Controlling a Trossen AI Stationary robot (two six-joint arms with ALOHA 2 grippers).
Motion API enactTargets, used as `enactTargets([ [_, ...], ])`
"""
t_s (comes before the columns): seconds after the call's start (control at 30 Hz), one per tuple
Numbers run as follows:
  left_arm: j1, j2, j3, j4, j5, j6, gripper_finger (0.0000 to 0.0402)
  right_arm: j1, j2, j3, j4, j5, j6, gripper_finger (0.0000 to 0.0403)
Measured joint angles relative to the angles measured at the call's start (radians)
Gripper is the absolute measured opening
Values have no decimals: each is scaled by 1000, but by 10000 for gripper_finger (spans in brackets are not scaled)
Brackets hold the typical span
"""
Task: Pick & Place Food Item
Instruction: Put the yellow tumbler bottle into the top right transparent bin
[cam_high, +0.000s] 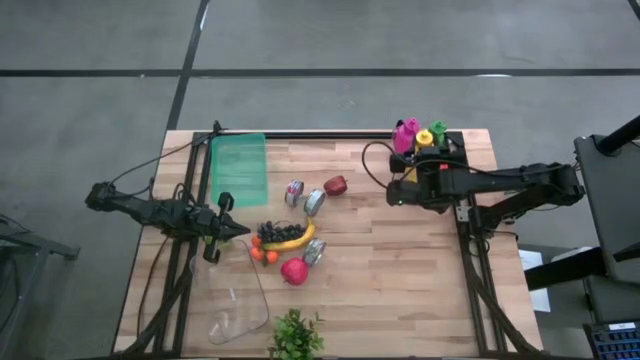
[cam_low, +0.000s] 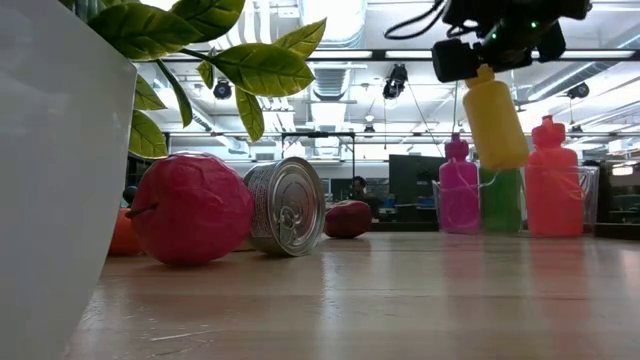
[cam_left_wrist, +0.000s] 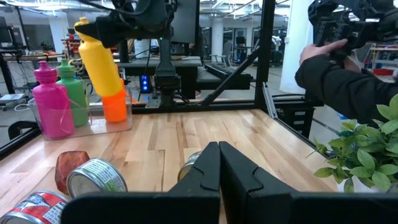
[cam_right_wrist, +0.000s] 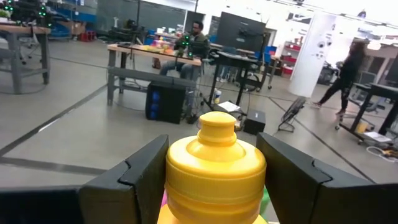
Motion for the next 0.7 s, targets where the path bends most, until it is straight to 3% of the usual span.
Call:
enactTargets([
  [0.7, 0, 0, 0, 0, 0, 0, 0, -13, 2, -164, 2, 0, 258, 217],
])
